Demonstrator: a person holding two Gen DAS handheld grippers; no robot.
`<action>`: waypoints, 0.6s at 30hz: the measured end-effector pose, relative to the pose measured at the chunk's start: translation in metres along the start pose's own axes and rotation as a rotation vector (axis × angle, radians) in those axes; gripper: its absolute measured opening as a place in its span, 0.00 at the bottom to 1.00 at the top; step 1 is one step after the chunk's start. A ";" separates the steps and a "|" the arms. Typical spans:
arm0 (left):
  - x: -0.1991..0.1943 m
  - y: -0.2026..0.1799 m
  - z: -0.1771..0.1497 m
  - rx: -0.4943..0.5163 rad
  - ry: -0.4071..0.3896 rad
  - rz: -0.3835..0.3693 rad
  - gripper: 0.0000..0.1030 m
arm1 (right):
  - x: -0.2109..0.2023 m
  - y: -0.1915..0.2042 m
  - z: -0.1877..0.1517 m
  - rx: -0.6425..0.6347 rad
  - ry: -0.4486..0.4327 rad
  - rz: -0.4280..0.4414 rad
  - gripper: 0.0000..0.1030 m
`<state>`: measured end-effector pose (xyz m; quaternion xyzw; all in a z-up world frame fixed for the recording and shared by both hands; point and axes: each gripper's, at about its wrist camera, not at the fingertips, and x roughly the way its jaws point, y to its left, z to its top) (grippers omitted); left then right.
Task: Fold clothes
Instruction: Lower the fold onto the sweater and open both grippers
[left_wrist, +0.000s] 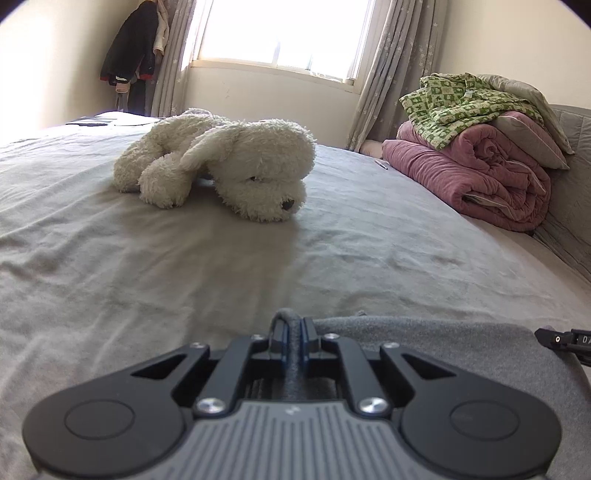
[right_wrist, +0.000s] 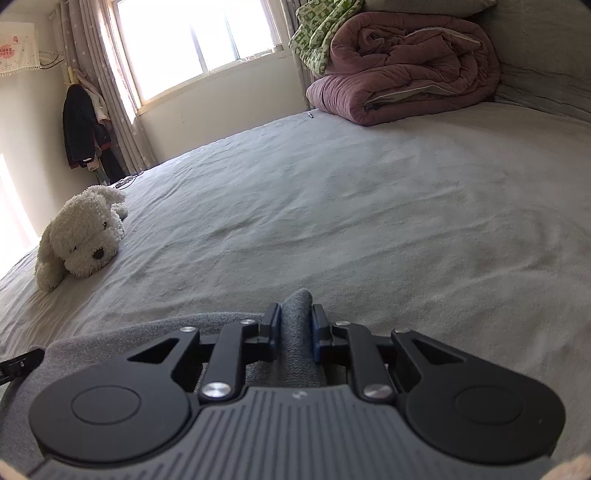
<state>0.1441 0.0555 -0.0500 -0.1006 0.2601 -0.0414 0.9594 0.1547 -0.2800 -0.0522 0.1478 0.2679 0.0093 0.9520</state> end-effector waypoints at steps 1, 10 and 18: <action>0.000 0.000 0.001 -0.004 0.004 -0.002 0.08 | -0.001 -0.001 0.000 0.005 -0.003 0.005 0.16; -0.010 0.017 0.009 -0.138 0.020 -0.075 0.16 | -0.010 0.007 0.003 -0.020 -0.032 -0.037 0.39; -0.042 0.007 0.027 -0.173 -0.084 -0.175 0.31 | -0.040 0.038 0.015 -0.128 -0.105 -0.027 0.42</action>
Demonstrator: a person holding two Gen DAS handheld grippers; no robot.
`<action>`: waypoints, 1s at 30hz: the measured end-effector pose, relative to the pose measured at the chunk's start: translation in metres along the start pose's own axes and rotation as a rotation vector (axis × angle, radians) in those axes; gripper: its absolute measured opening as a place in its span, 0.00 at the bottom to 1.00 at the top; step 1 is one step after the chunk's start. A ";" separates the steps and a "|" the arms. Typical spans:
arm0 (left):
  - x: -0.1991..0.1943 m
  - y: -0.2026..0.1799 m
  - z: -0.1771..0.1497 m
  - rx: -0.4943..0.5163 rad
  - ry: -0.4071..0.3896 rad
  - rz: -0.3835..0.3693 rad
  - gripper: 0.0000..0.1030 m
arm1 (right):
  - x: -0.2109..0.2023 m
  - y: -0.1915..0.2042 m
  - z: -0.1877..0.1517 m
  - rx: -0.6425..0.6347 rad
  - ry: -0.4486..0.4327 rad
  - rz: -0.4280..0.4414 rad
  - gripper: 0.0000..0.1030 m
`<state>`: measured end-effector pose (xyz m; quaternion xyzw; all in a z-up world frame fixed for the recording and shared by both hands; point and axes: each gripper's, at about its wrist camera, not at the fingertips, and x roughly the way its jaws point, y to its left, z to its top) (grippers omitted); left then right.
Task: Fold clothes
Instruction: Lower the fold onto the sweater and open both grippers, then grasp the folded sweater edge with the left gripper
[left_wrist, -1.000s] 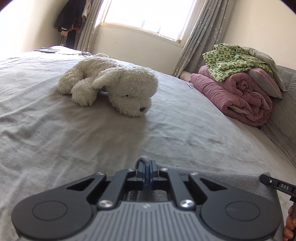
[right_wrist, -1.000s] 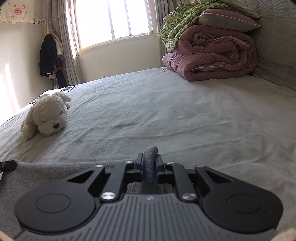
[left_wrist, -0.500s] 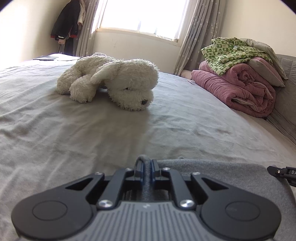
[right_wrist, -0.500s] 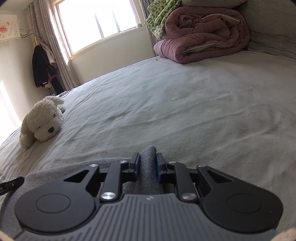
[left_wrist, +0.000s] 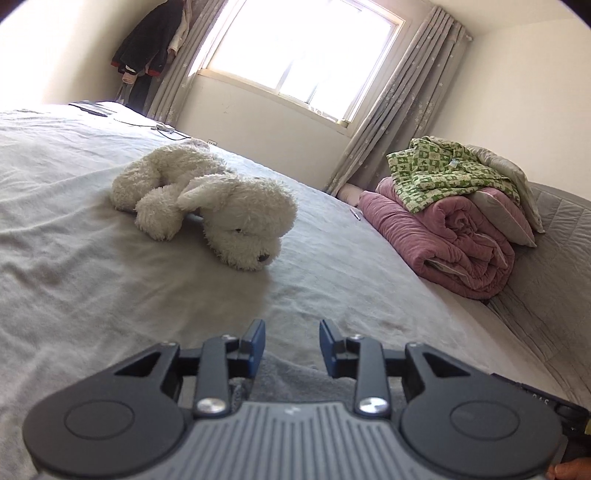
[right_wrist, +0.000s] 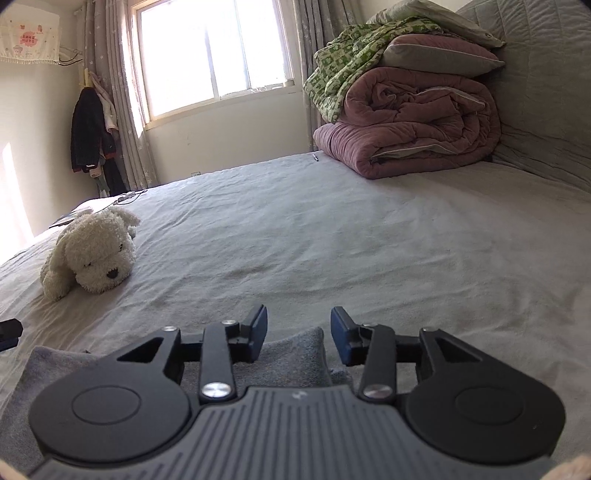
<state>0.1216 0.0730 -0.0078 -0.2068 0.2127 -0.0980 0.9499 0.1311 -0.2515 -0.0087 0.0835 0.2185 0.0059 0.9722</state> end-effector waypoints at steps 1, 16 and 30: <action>0.005 -0.005 -0.004 0.013 0.021 -0.018 0.32 | -0.001 0.006 0.001 -0.016 0.002 0.022 0.43; 0.037 -0.005 -0.026 0.062 0.172 -0.030 0.32 | 0.024 -0.007 -0.013 0.015 0.122 0.037 0.39; 0.005 0.040 0.007 -0.180 0.267 -0.089 0.51 | 0.002 -0.009 0.004 0.080 0.110 0.120 0.43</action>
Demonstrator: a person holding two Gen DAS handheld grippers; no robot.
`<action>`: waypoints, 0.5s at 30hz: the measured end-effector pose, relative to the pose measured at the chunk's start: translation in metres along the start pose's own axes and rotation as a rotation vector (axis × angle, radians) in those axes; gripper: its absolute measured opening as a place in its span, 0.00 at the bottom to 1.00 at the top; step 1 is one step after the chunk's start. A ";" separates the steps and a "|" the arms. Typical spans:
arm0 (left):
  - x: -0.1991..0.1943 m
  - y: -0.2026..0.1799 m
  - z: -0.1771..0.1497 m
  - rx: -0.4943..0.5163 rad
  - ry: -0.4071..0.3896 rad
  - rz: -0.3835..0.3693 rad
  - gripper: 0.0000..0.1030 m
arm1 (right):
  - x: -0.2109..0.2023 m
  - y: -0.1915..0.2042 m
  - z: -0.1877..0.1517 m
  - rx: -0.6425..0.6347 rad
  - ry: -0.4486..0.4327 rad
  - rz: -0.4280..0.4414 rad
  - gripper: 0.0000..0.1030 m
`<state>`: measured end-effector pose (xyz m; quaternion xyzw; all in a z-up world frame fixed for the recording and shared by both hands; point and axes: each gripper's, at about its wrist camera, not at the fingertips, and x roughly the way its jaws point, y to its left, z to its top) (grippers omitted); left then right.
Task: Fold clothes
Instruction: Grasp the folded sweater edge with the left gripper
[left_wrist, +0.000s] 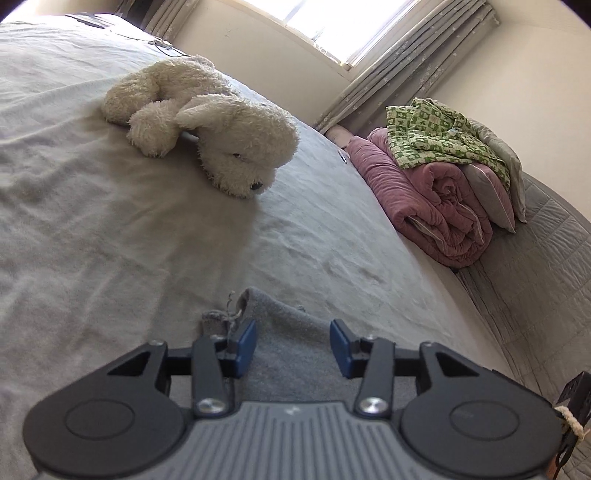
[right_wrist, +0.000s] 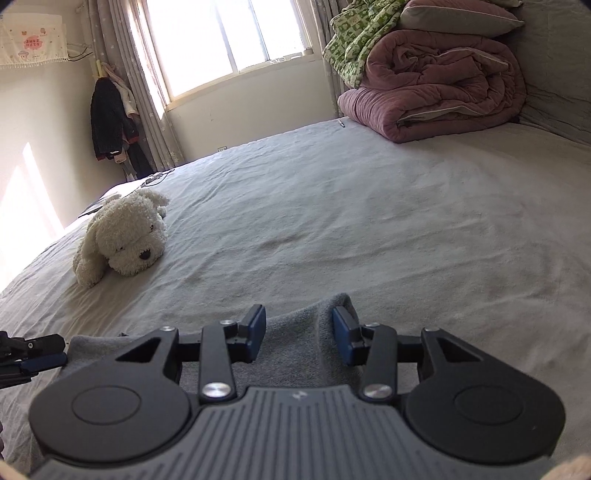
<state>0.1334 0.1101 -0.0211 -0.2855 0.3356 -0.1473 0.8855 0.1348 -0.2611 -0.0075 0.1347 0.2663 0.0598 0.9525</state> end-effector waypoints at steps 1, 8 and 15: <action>-0.004 0.005 0.002 -0.020 0.021 0.001 0.54 | -0.003 0.001 0.002 0.006 0.000 0.022 0.43; -0.009 0.024 0.001 -0.013 0.155 0.026 0.61 | -0.010 0.007 0.007 0.021 0.044 0.099 0.43; -0.003 0.021 -0.015 0.082 0.262 -0.097 0.61 | -0.001 0.000 0.003 0.141 0.153 0.372 0.45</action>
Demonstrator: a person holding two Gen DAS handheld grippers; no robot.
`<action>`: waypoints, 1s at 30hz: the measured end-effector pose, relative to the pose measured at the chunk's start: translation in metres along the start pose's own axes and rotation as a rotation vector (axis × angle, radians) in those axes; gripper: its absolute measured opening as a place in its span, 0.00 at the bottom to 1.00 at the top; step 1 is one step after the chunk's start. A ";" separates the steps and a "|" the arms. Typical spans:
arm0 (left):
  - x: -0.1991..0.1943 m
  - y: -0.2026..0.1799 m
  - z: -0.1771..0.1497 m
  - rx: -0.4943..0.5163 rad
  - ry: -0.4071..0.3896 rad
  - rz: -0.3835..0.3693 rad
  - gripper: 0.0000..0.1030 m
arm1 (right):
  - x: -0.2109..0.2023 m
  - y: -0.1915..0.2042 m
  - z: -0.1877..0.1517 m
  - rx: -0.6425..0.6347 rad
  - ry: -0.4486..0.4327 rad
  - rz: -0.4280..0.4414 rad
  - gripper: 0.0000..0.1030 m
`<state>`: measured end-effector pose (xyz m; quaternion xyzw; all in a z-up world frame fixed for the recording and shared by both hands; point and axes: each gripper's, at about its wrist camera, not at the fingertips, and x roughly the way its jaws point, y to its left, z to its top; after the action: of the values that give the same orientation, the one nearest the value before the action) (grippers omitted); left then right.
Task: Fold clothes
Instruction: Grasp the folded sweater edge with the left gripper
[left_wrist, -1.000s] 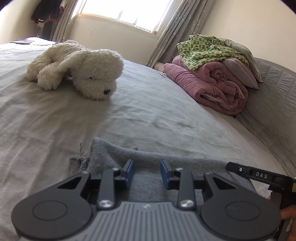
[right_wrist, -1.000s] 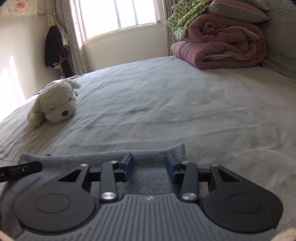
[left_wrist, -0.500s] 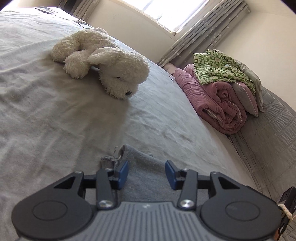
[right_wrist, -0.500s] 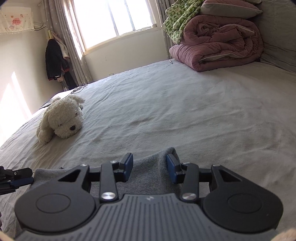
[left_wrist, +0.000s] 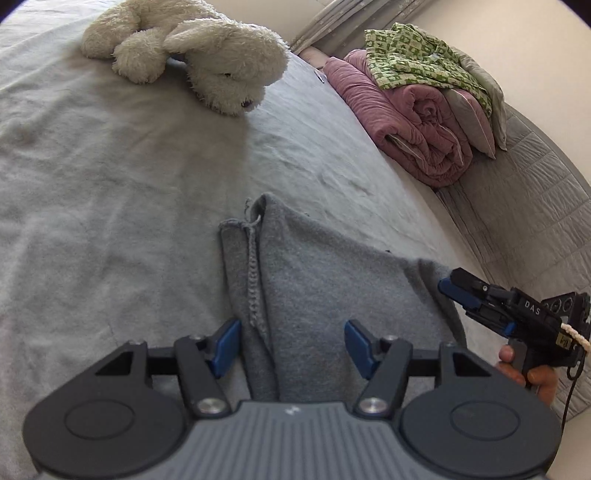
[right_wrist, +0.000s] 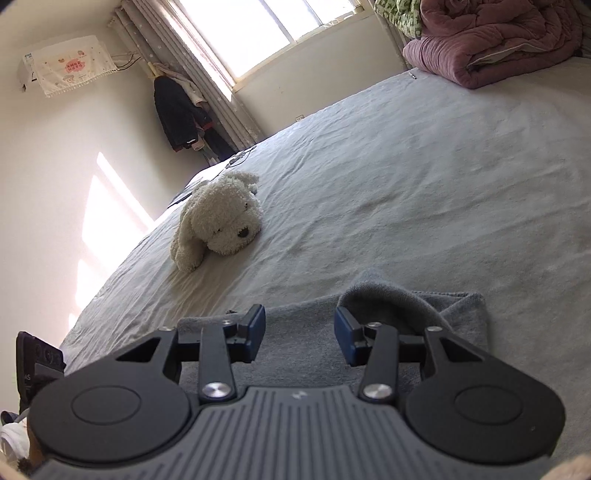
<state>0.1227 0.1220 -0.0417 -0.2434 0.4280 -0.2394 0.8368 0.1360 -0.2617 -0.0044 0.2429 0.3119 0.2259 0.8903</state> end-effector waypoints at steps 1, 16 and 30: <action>0.001 0.003 0.000 -0.016 -0.004 -0.016 0.60 | 0.001 0.000 -0.001 0.009 0.009 0.029 0.45; 0.000 0.004 0.003 -0.156 -0.080 -0.135 0.19 | 0.033 0.012 -0.027 -0.136 0.229 0.089 0.25; -0.002 -0.092 0.034 -0.062 -0.125 -0.069 0.17 | 0.014 -0.036 -0.013 0.181 0.170 0.250 0.27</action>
<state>0.1322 0.0595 0.0338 -0.2984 0.3735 -0.2388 0.8453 0.1461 -0.2776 -0.0403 0.3391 0.3724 0.3255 0.8002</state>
